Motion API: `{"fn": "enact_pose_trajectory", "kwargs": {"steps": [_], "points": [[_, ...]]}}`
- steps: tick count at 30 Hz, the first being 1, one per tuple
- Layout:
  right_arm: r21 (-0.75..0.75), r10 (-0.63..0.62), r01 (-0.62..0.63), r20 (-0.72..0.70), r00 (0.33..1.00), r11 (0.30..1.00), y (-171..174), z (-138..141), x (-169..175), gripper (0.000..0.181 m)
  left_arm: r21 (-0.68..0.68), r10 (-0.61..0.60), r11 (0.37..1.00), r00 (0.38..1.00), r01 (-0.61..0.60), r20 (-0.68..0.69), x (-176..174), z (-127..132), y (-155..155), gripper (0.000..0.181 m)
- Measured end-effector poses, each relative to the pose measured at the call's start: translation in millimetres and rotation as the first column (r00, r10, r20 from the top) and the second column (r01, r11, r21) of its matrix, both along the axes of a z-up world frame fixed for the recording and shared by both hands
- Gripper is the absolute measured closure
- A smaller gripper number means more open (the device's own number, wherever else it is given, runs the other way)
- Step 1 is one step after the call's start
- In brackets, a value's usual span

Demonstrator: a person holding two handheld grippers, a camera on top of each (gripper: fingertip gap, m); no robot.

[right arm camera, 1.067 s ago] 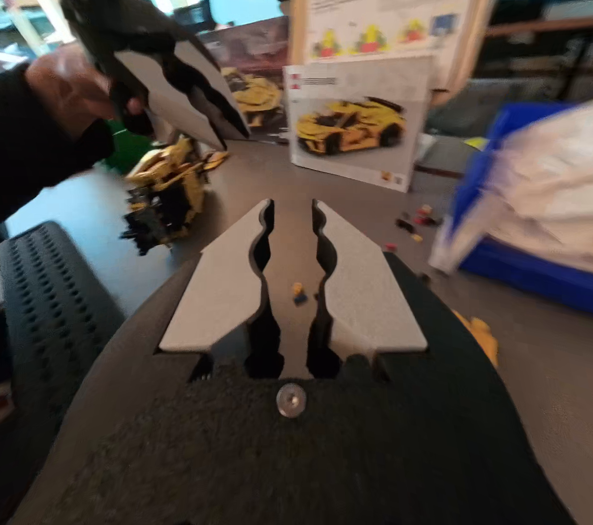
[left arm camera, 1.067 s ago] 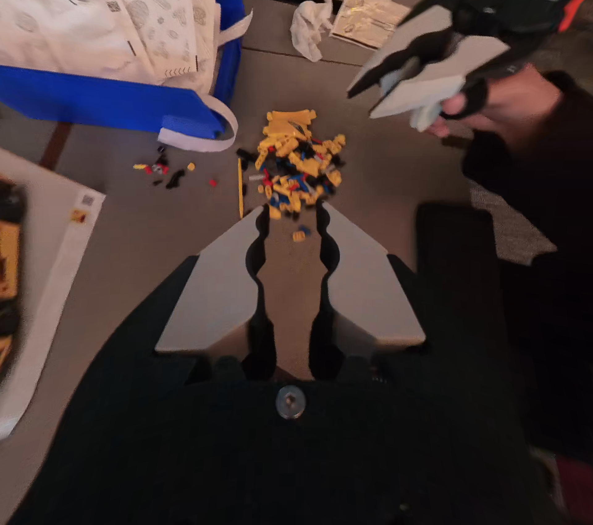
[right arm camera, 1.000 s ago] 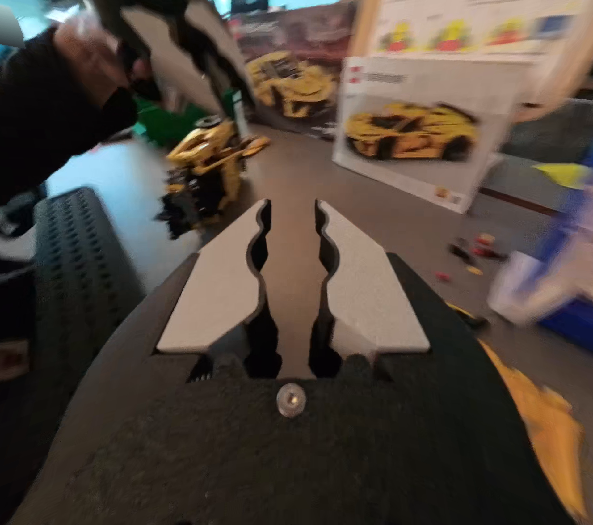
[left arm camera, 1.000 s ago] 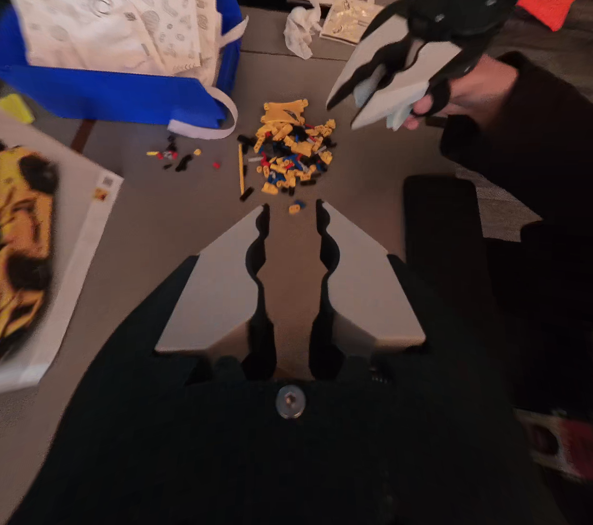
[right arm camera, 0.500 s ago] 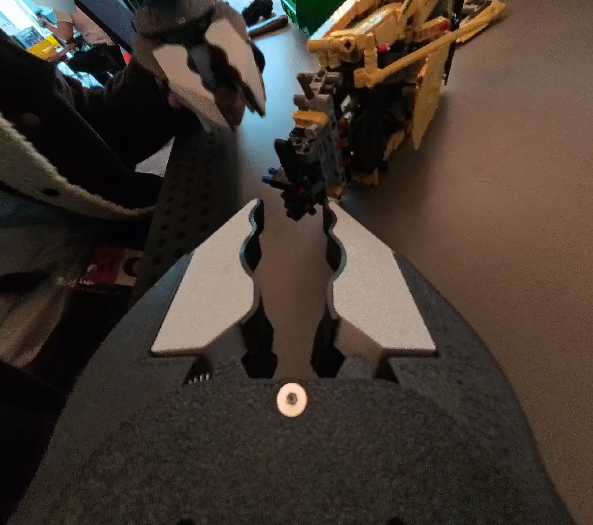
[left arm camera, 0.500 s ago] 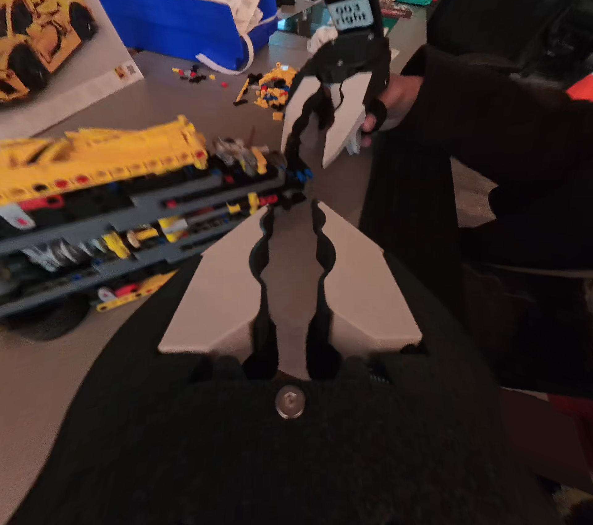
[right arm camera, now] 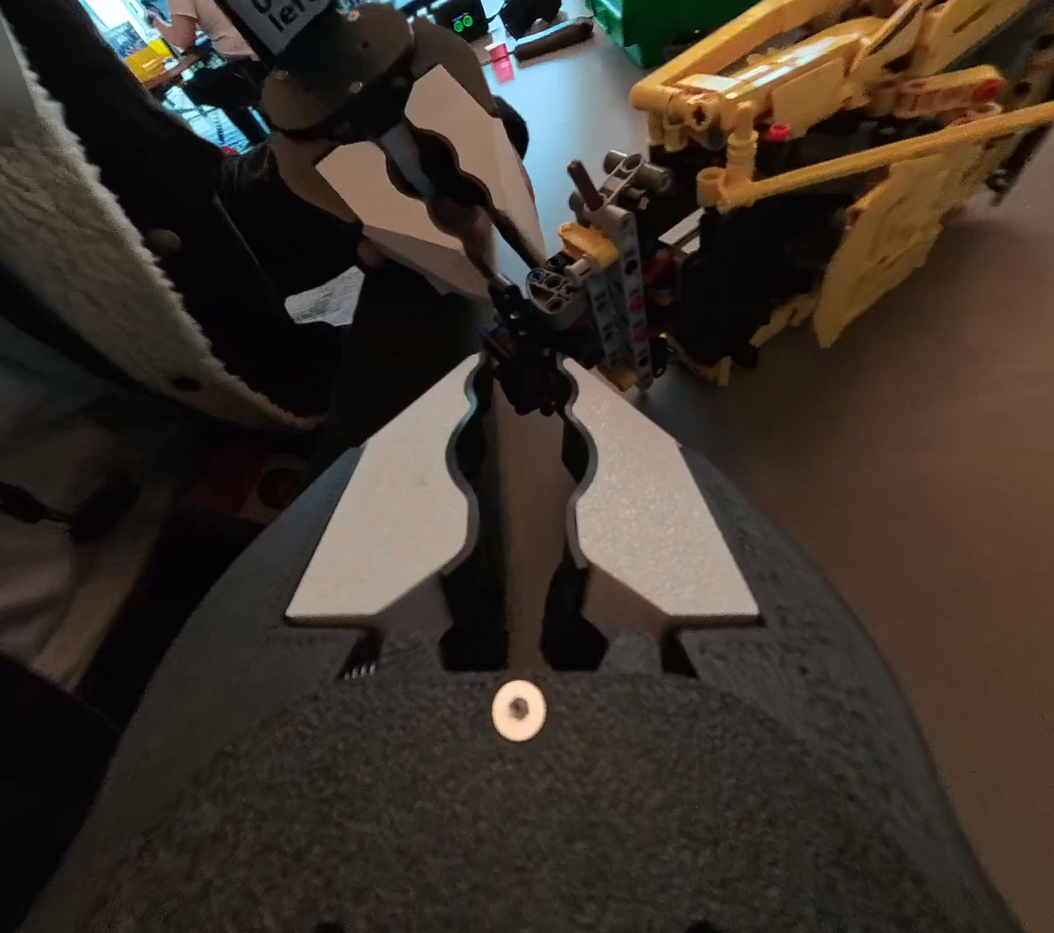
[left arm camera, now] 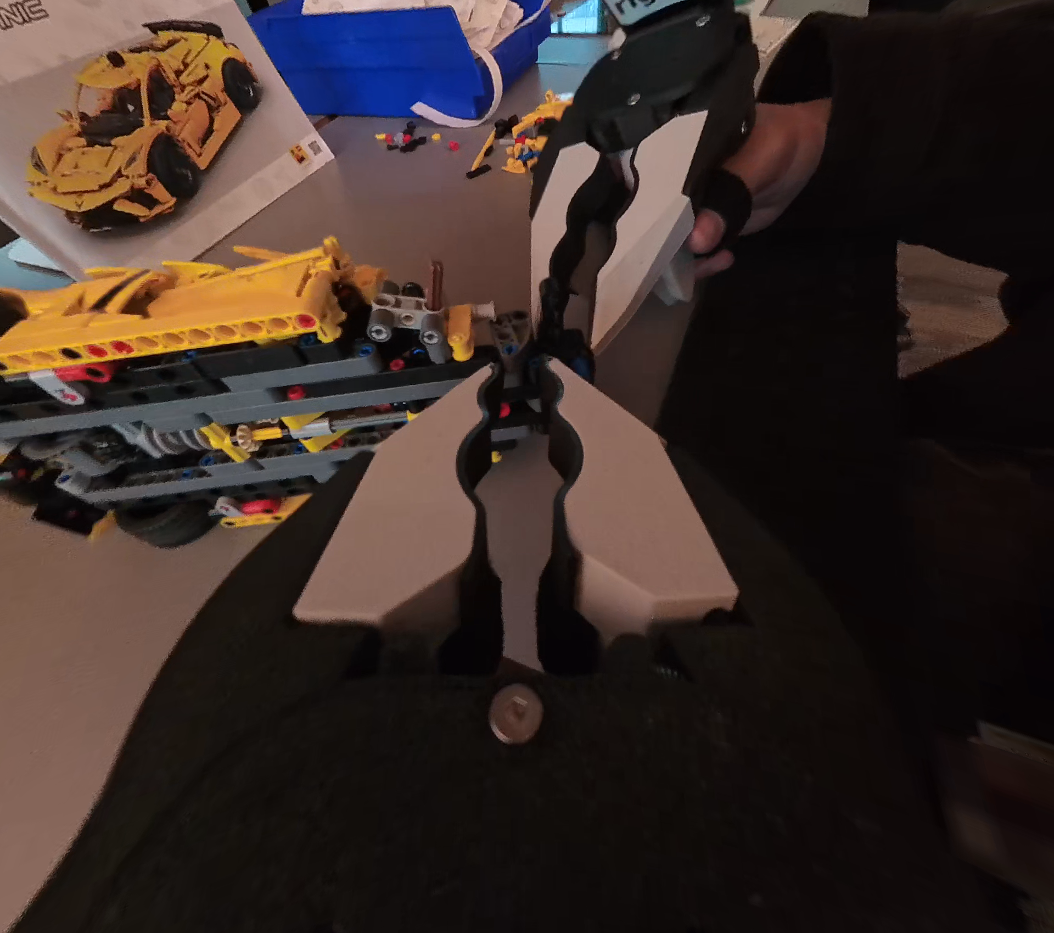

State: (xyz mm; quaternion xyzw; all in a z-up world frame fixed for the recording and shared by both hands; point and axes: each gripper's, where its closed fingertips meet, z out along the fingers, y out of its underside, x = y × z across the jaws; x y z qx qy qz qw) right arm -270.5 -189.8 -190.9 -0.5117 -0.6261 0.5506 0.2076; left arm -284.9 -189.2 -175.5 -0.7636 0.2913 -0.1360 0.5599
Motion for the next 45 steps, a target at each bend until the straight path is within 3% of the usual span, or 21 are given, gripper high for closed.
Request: {"fn": "enact_pose_trajectory", "kwargs": {"steps": [6, 13, 20, 24, 27, 30, 36, 39, 45], "points": [[0.133, 0.081, -0.078, -0.022, 0.996, 0.988, -23, -3, -9, 0.162, -0.144, -0.076, 0.986, 0.994, 0.086, 0.072, -8, 0, -40, 0.16], [0.132, 0.066, -0.063, -0.016, 0.998, 0.989, -24, -2, -13, 0.165, -0.128, -0.029, 0.991, 0.999, 0.025, -0.032, -7, -14, -28, 0.16], [0.149, 0.075, -0.069, -0.036, 0.997, 0.986, -24, 0, -13, 0.164, -0.17, 0.001, 0.985, 0.993, 0.02, 0.121, -13, -3, -27, 0.157], [0.2, 0.028, 0.001, -0.143, 0.989, 0.98, -16, 18, -14, 0.169, -0.186, -0.001, 0.982, 0.99, 0.027, 0.138, -11, -5, -29, 0.156], [0.203, 0.018, 0.032, -0.244, 0.97, 0.979, -13, 32, -16, 0.169, -0.26, -0.003, 0.963, 0.973, 0.064, 0.23, -6, -10, -31, 0.156], [0.19, 0.035, 0.013, -0.249, 0.968, 0.982, -19, 34, -21, 0.169, -0.329, 0.015, 0.937, 0.923, 0.122, 0.384, -5, -8, -30, 0.155], [0.223, 0.064, -0.016, -0.209, 0.976, 0.975, -23, 23, -28, 0.173, -0.494, 0.16, 0.816, 0.703, 0.3, 0.693, -12, -4, -26, 0.163], [0.188, 0.054, -0.014, -0.21, 0.976, 0.982, -17, 24, -22, 0.173, -0.523, 0.187, 0.763, 0.644, 0.38, 0.742, -4, -2, -28, 0.162], [0.16, 0.077, -0.045, -0.204, 0.976, 0.986, -20, 23, -23, 0.173, -0.544, 0.289, 0.733, 0.537, 0.408, 0.792, 6, -3, -23, 0.166]]}}
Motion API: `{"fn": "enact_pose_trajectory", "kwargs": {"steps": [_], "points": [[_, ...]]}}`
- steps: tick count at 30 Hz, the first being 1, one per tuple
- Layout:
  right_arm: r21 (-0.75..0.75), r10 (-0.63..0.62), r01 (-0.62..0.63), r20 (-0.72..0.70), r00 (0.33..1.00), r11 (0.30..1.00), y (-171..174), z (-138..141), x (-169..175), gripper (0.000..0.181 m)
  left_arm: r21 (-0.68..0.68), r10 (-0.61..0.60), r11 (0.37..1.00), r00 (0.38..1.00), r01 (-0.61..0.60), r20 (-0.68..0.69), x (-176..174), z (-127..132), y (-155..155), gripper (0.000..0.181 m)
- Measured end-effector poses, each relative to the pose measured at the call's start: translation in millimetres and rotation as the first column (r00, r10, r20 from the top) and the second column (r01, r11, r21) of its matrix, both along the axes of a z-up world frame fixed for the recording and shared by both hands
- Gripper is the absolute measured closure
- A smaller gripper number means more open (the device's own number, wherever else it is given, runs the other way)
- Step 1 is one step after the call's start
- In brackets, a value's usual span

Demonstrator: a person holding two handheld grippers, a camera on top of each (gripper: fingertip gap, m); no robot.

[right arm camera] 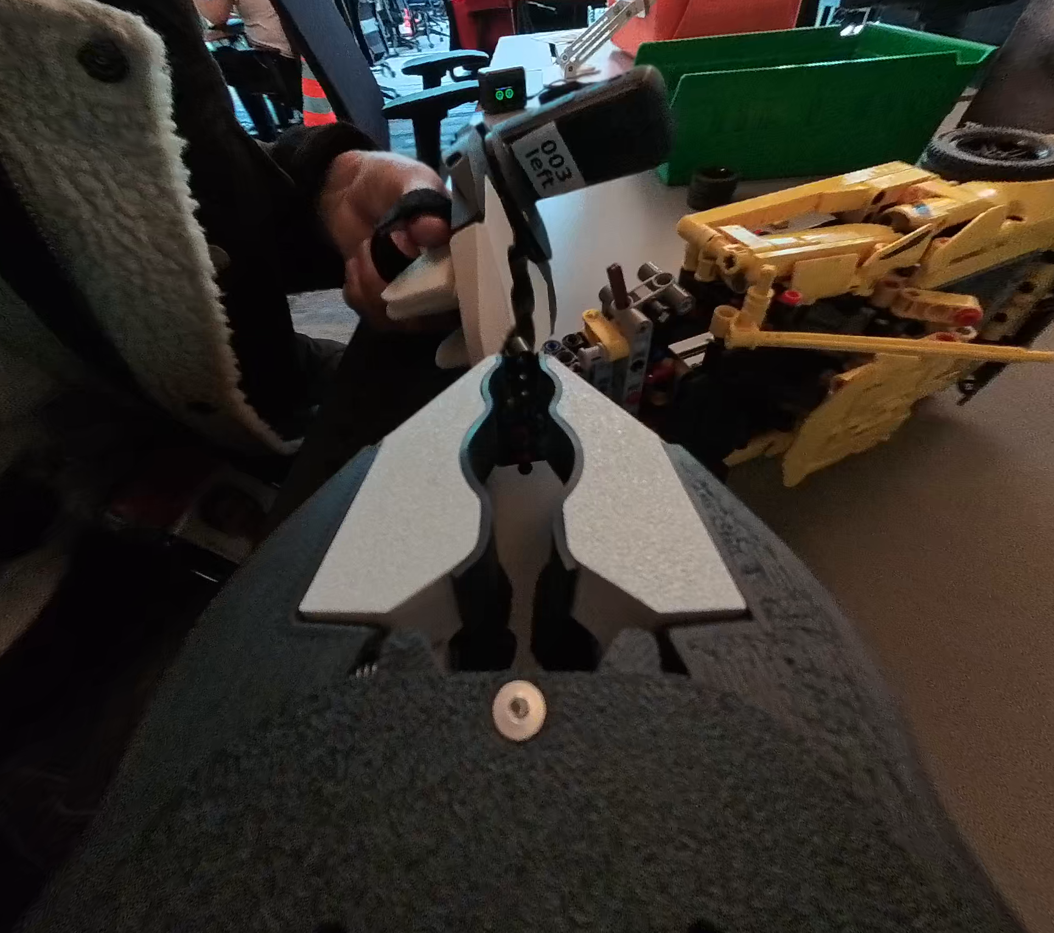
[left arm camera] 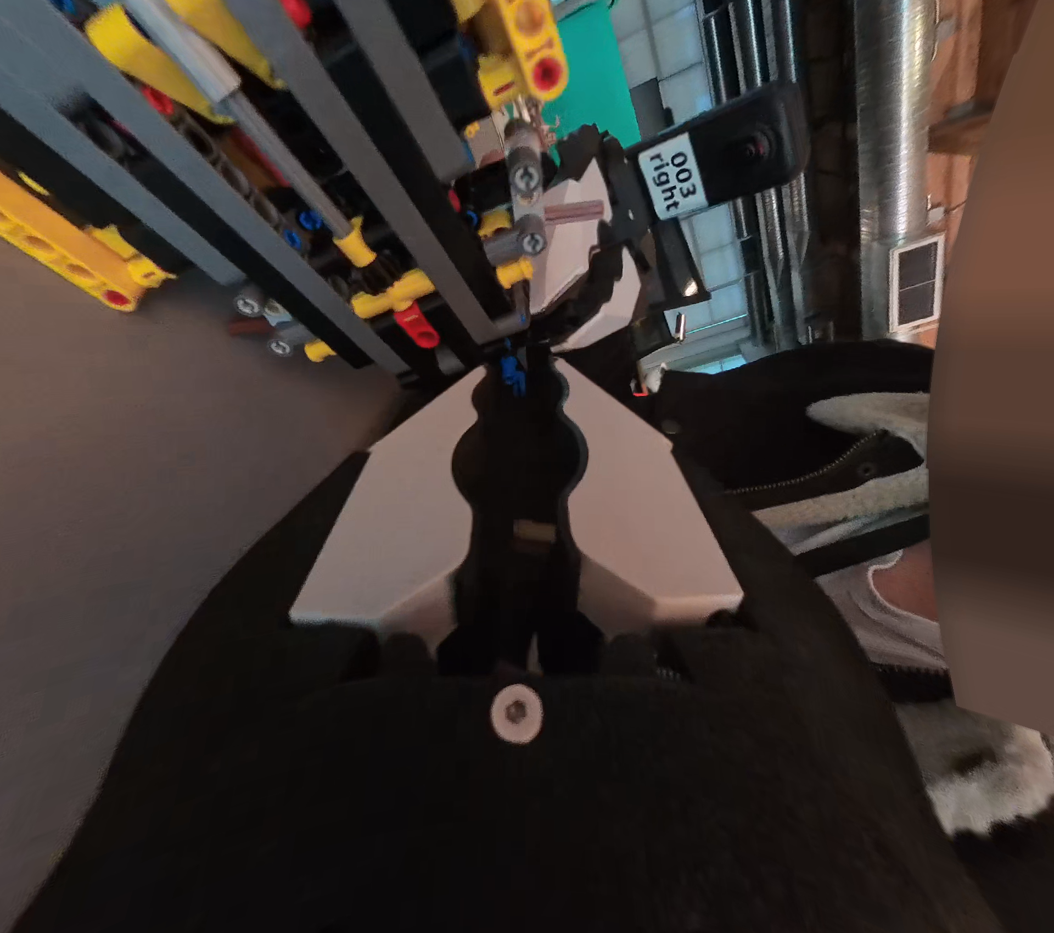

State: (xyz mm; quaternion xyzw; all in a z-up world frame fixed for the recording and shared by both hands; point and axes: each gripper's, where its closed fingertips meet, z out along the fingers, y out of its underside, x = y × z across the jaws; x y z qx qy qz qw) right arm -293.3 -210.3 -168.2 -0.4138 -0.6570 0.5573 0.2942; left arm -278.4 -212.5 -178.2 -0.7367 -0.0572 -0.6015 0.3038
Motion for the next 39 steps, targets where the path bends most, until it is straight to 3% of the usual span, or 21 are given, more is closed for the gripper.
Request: {"fn": "enact_pose_trajectory", "kwargs": {"steps": [7, 13, 27, 35, 37, 39], "points": [[-0.106, 0.025, -0.02, 0.037, 0.999, 0.994, -2, 1, -2, 0.173, -0.067, 0.137, 0.989, 0.986, -0.131, 0.092, -2, -1, 3, 0.173], [-0.083, 0.033, -0.029, 0.051, 0.998, 0.996, 2, 1, -1, 0.174, 0.005, 0.276, 0.961, 0.96, -0.276, 0.048, -9, 2, 4, 0.174], [0.065, 0.066, -0.07, 0.062, 0.996, 0.995, -5, -4, 5, 0.174, 0.028, 0.306, 0.951, 0.951, -0.307, 0.048, -11, 2, -5, 0.175], [0.074, 0.052, -0.058, 0.076, 0.996, 0.996, -3, -5, 5, 0.174, 0.031, 0.324, 0.945, 0.944, -0.326, 0.062, -15, 3, -5, 0.176], [0.082, 0.035, -0.042, 0.087, 0.996, 0.996, 4, -5, 9, 0.173, 0.011, 0.394, 0.918, 0.915, -0.396, 0.09, -31, 3, -3, 0.181], [-0.028, -0.035, 0.037, 0.068, 0.997, 0.999, 32, 4, 20, 0.174, -0.053, 0.521, 0.852, 0.835, -0.52, 0.177, -66, 2, -5, 0.181]]}}
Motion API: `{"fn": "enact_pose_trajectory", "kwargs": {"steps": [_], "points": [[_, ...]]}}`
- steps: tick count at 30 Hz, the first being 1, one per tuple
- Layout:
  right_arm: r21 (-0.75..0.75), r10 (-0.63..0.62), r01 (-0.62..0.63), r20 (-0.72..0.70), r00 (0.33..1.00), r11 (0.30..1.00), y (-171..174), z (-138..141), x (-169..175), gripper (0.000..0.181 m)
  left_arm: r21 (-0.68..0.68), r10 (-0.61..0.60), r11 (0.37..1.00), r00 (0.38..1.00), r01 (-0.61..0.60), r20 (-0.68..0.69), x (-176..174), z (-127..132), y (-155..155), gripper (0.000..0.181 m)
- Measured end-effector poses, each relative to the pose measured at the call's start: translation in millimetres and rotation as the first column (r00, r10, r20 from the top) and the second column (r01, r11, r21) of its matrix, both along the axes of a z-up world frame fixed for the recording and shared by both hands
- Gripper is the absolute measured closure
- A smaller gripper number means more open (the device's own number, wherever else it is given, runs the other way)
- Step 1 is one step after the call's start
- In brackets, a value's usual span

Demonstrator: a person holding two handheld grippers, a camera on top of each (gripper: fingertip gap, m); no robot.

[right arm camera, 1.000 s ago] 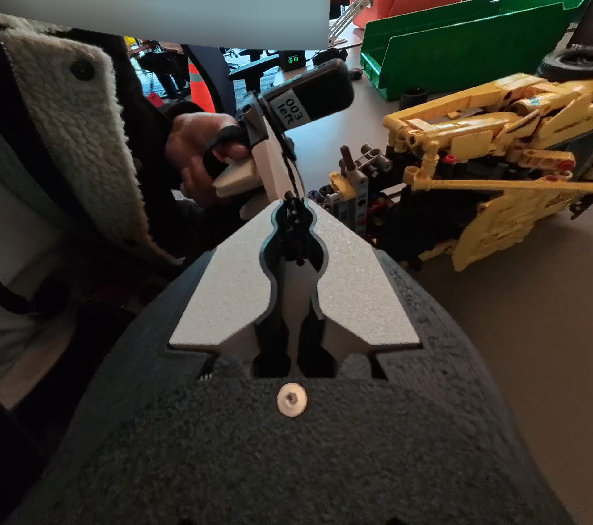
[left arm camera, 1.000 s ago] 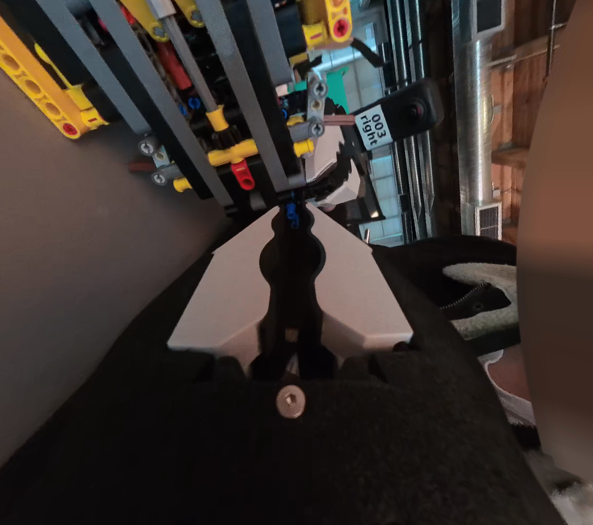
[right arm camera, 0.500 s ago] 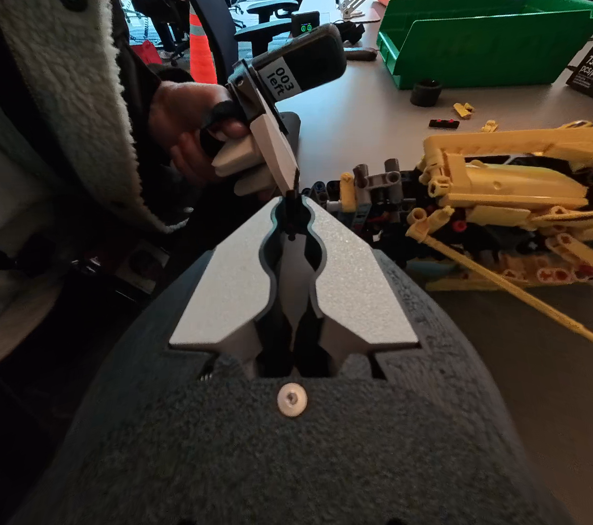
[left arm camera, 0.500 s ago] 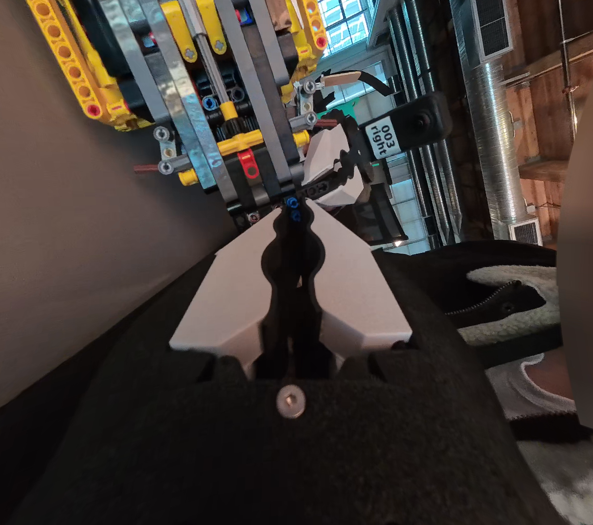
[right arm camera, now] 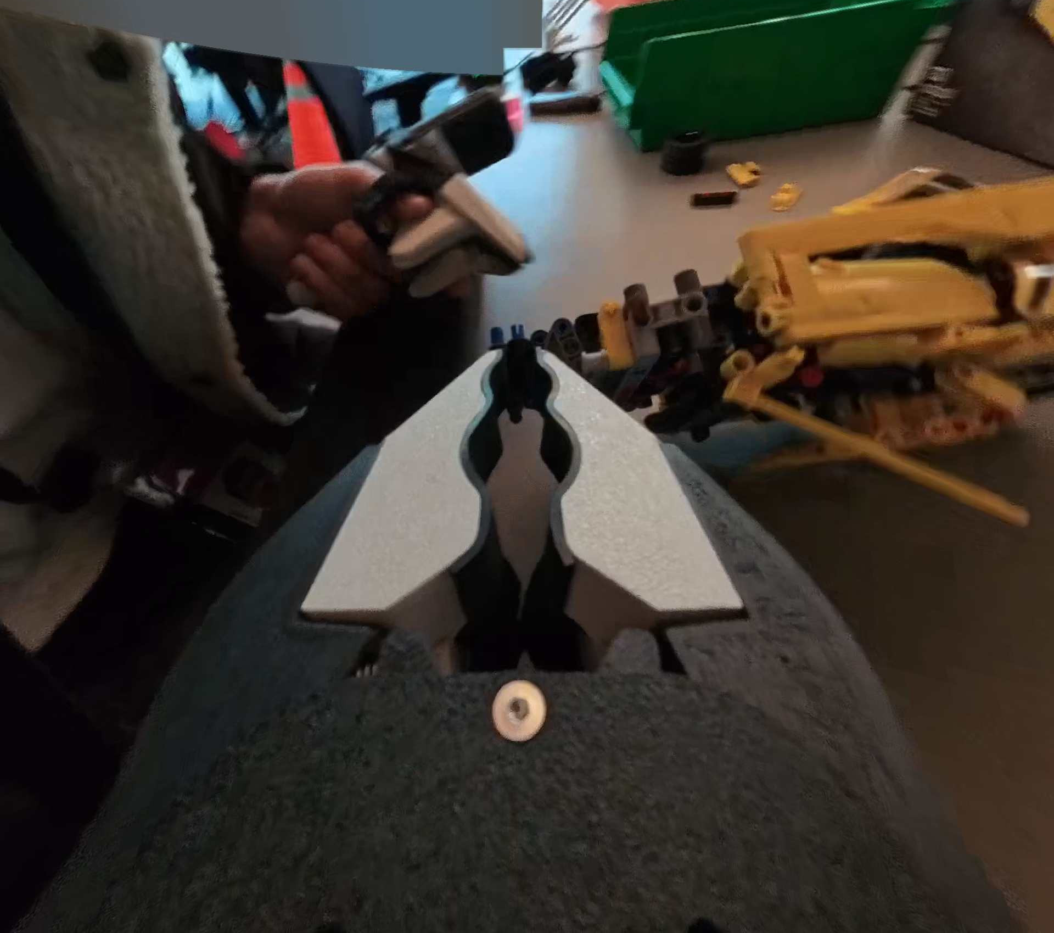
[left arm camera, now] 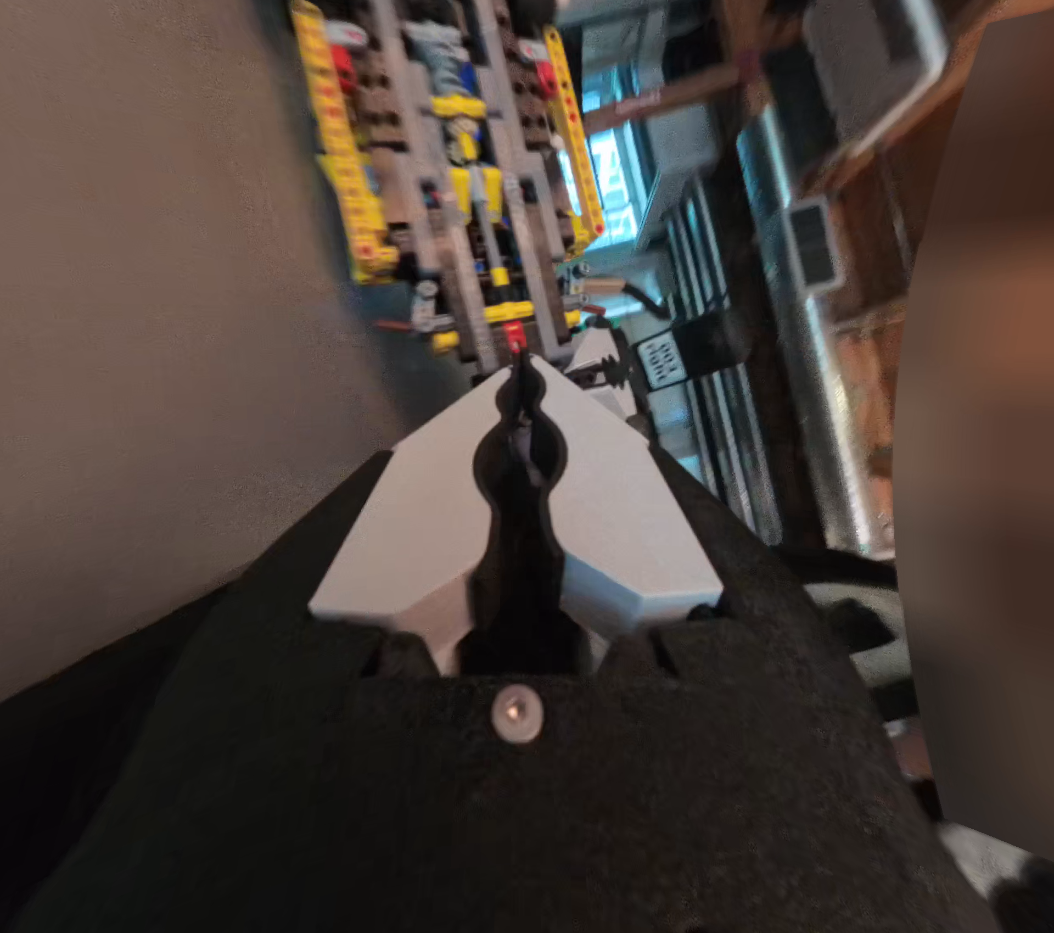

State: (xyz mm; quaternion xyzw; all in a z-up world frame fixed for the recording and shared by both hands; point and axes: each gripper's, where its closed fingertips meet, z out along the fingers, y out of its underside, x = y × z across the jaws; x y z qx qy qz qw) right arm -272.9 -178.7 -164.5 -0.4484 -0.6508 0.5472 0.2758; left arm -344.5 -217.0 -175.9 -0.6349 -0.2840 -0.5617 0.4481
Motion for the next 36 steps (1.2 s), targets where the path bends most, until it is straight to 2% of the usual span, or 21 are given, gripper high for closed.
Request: {"fn": "enact_pose_trajectory", "kwargs": {"steps": [1, 3, 5, 7, 10, 12, 14, 17, 23, 24, 26, 27, 29, 31, 32, 33, 36], "points": [[0.006, -0.036, 0.036, 0.002, 0.999, 0.999, 7, -1, 0, 0.174, 0.015, -0.023, 1.0, 0.998, 0.024, -0.053, 7, 1, -2, 0.181], [0.071, 0.006, -0.008, 0.02, 1.0, 0.997, -12, -7, -14, 0.174, 0.037, -0.063, 0.997, 0.979, 0.071, -0.194, 24, 4, 0, 0.181], [0.088, 0.055, -0.057, 0.025, 0.998, 0.994, -23, -6, -16, 0.174, 0.041, -0.105, 0.992, 0.972, 0.117, -0.21, 28, 5, 2, 0.181], [0.088, 0.007, -0.011, 0.04, 0.999, 0.996, -13, -5, -17, 0.174, 0.028, -0.112, 0.992, 0.966, 0.122, -0.233, 30, 3, 1, 0.181], [0.205, -0.013, -0.011, 0.112, 0.994, 0.979, -12, -1, -21, 0.174, 0.014, -0.127, 0.99, 0.926, 0.141, -0.357, 34, 2, 1, 0.181], [0.297, -0.031, -0.021, 0.169, 0.985, 0.955, -13, 2, -28, 0.174, 0.013, -0.149, 0.985, 0.873, 0.175, -0.465, 33, 3, 1, 0.181], [0.401, -0.028, -0.08, 0.257, 0.966, 0.913, -15, -4, -30, 0.174, -0.027, -0.166, 0.982, 0.792, 0.185, -0.588, 27, -5, 1, 0.181], [0.481, -0.035, -0.113, 0.288, 0.957, 0.869, -22, -7, -42, 0.173, -0.058, -0.156, 0.985, 0.688, 0.163, -0.709, 12, -12, -2, 0.181], [0.364, -0.048, -0.035, 0.218, 0.975, 0.931, -30, -6, -59, 0.174, -0.009, -0.056, 0.996, 0.557, 0.086, -0.829, -21, -11, -6, 0.181], [0.326, -0.041, -0.028, 0.202, 0.978, 0.945, -31, -5, -58, 0.171, 0.001, -0.043, 0.997, 0.553, 0.08, -0.832, -24, -10, -7, 0.181], [0.212, 0.011, -0.054, 0.201, 0.979, 0.976, -38, -3, -52, 0.151, 0.031, -0.021, 0.996, 0.572, 0.081, -0.82, -25, -5, -8, 0.181], [0.181, 0.023, -0.059, 0.198, 0.98, 0.982, -36, 1, -47, 0.148, 0.049, -0.009, 0.995, 0.58, 0.084, -0.814, -25, -1, -8, 0.179], [0.194, -0.022, -0.002, 0.122, 0.992, 0.981, -11, 18, -41, 0.143, 0.087, 0.022, 0.993, 0.576, 0.084, -0.817, -27, 8, -6, 0.176], [0.246, -0.167, 0.162, 0.001, 0.986, 0.956, 42, 38, -40, 0.139, 0.134, 0.063, 0.987, 0.546, 0.091, -0.835, -29, 20, 3, 0.169], [0.293, -0.243, 0.244, -0.041, 0.969, 0.924, 72, 39, -39, 0.139, 0.154, 0.081, 0.984, 0.528, 0.095, -0.845, -31, 26, 10, 0.165], [0.305, -0.27, 0.27, -0.043, 0.962, 0.913, 92, 34, -39, 0.135, 0.167, 0.088, 0.98, 0.515, 0.11, -0.853, -31, 30, 20, 0.158], [0.076, -0.24, 0.241, -0.012, 0.971, 0.968, 100, 21, -47, 0.114, 0.119, 0.001, 0.974, 0.525, 0.192, -0.851, -26, 33, 51, 0.145]]}}
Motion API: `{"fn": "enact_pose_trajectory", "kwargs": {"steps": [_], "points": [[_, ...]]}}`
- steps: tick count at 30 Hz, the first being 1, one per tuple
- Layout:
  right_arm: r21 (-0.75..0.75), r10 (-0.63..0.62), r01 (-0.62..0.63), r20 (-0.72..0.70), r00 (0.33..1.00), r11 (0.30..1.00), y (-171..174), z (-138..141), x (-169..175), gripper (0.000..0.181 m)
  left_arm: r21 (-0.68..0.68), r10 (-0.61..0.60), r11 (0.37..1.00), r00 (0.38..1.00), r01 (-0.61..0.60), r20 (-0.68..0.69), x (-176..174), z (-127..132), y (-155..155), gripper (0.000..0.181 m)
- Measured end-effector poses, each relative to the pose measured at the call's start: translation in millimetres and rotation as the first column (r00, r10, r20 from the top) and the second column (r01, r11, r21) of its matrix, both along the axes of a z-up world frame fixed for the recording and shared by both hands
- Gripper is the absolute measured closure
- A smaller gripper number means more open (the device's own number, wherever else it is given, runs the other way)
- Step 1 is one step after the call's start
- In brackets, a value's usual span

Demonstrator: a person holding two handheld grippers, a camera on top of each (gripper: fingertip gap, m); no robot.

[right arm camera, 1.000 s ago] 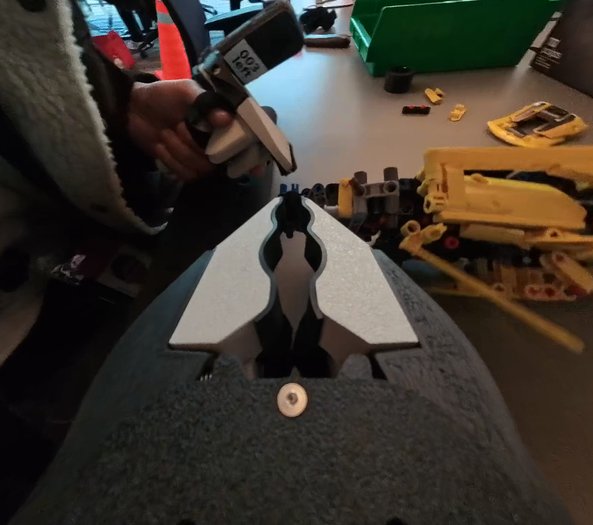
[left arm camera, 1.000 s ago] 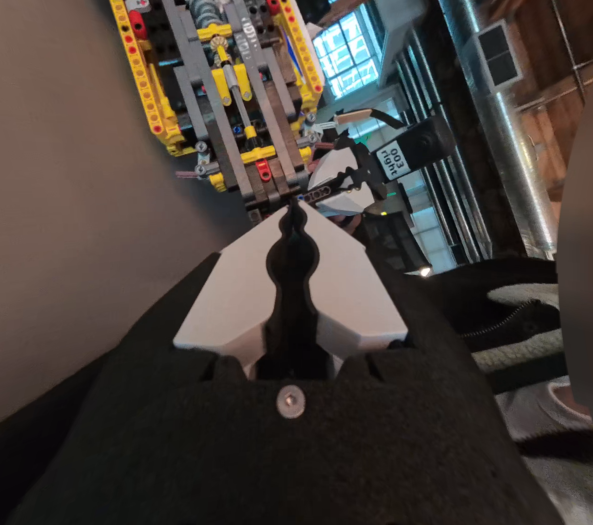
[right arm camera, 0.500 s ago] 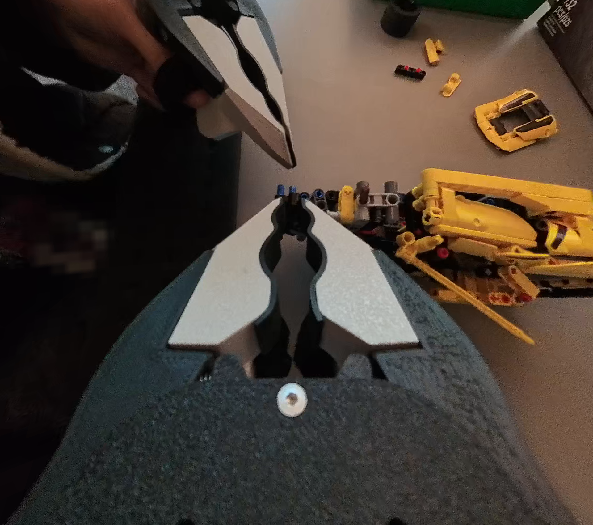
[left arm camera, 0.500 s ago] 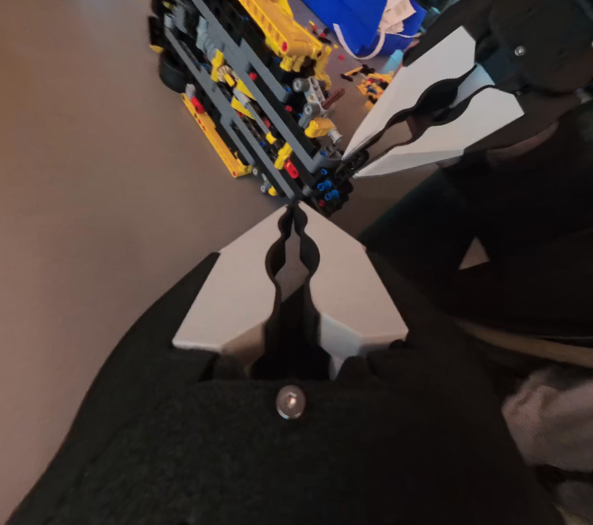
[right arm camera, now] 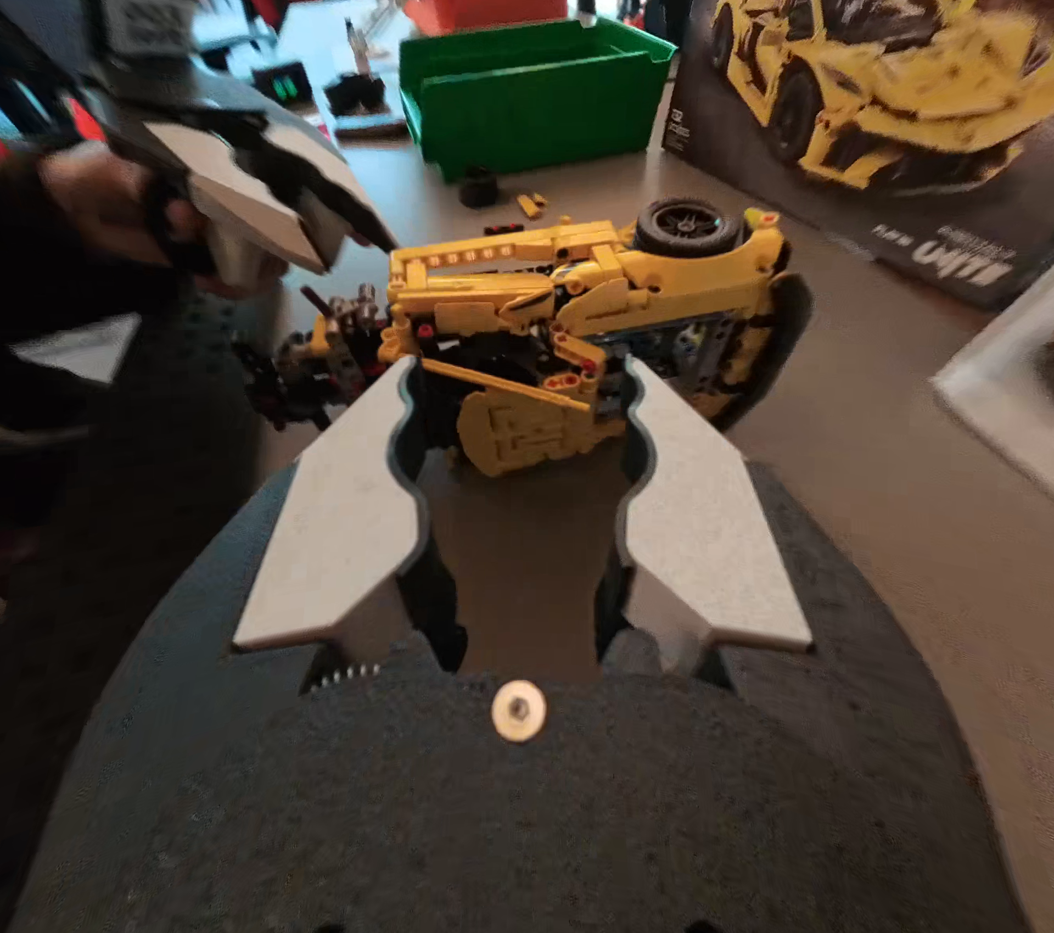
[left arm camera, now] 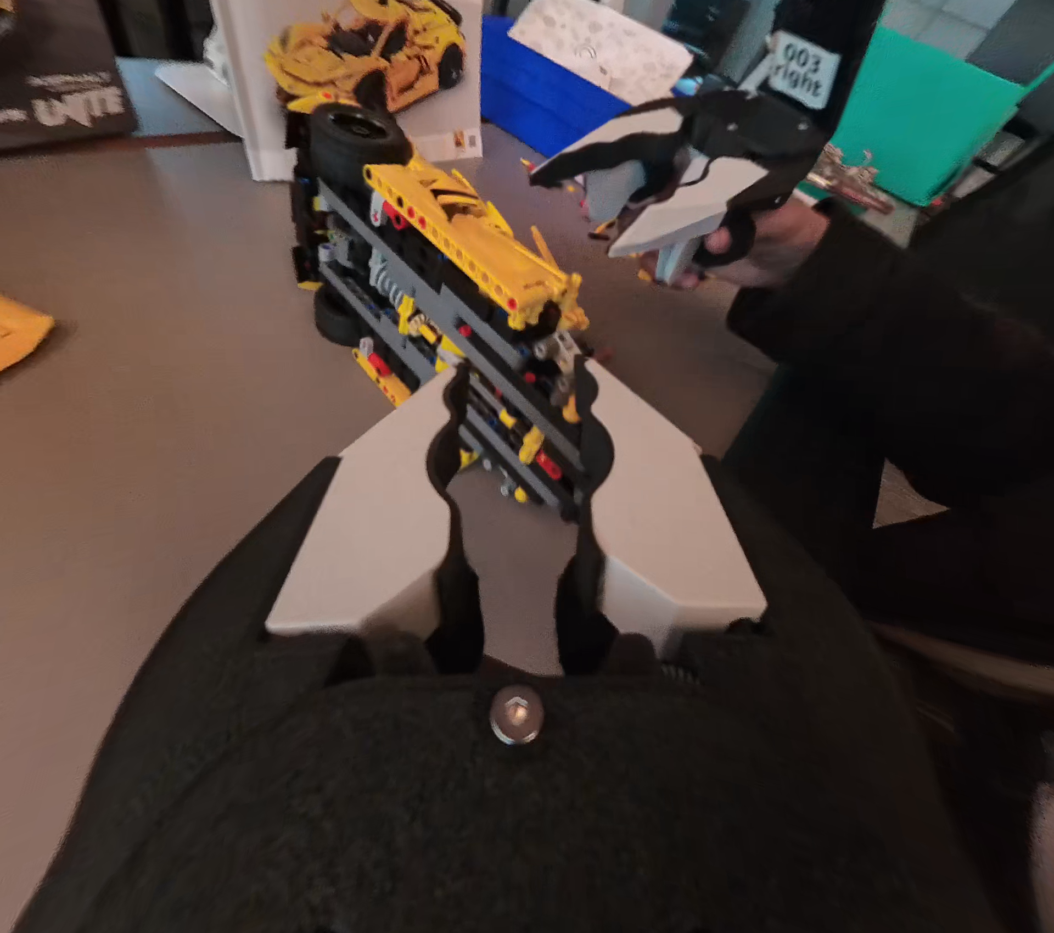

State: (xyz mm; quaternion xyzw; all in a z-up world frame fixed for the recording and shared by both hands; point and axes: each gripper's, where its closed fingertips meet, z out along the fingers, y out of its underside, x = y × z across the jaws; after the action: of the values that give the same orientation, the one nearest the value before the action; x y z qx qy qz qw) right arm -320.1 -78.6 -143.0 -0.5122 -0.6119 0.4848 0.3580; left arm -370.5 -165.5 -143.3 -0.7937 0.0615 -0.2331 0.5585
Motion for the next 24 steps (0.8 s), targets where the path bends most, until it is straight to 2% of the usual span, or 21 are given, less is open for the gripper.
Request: {"fn": "enact_pose_trajectory", "kwargs": {"steps": [1, 2, 4, 7, 8, 10, 13, 18, 22, 24], "points": [[-0.038, 0.004, -0.004, -0.015, 1.0, 0.999, -3, -5, -2, 0.11, -0.017, -0.016, 1.0, 1.0, 0.017, 0.018, 1, 2, 11, 0.141], [-0.015, -0.002, 0.001, -0.023, 1.0, 1.0, -5, -12, -3, 0.107, -0.017, -0.022, 1.0, 0.999, 0.022, 0.041, 1, 6, 20, 0.137], [0.11, -0.02, 0.021, -0.013, 1.0, 0.994, -11, -18, -2, 0.109, -0.014, -0.007, 1.0, 0.998, 0.008, 0.059, -2, 10, 38, 0.137], [0.295, -0.045, 0.064, -0.072, 0.996, 0.953, -28, 1, 2, 0.132, -0.056, -0.052, 0.997, 0.998, 0.054, 0.038, 5, 1, 50, 0.137], [0.309, -0.044, 0.061, -0.06, 0.997, 0.949, -37, 2, 2, 0.139, -0.054, -0.055, 0.997, 0.998, 0.057, 0.04, 6, 0, 52, 0.136], [0.324, -0.013, 0.005, 0.024, 1.0, 0.946, -55, -12, -2, 0.14, -0.027, -0.057, 0.998, 0.997, 0.058, 0.057, 7, -1, 54, 0.137], [0.379, -0.044, 0.028, 0.033, 0.998, 0.925, -56, -17, -8, 0.143, 0.011, -0.044, 0.999, 0.995, 0.043, 0.095, 4, -1, 55, 0.137], [0.501, -0.137, 0.104, 0.031, 0.99, 0.859, -52, -18, -13, 0.163, 0.066, -0.052, 0.997, 0.991, 0.044, 0.122, 4, -1, 53, 0.137], [0.531, -0.141, 0.082, 0.072, 0.987, 0.843, -58, -17, -15, 0.17, 0.081, -0.059, 0.996, 0.988, 0.047, 0.145, 3, -1, 52, 0.141], [0.49, -0.145, 0.099, 0.057, 0.988, 0.866, -60, -15, -17, 0.171, 0.082, -0.052, 0.996, 0.987, 0.04, 0.155, 1, -2, 51, 0.142]]}}
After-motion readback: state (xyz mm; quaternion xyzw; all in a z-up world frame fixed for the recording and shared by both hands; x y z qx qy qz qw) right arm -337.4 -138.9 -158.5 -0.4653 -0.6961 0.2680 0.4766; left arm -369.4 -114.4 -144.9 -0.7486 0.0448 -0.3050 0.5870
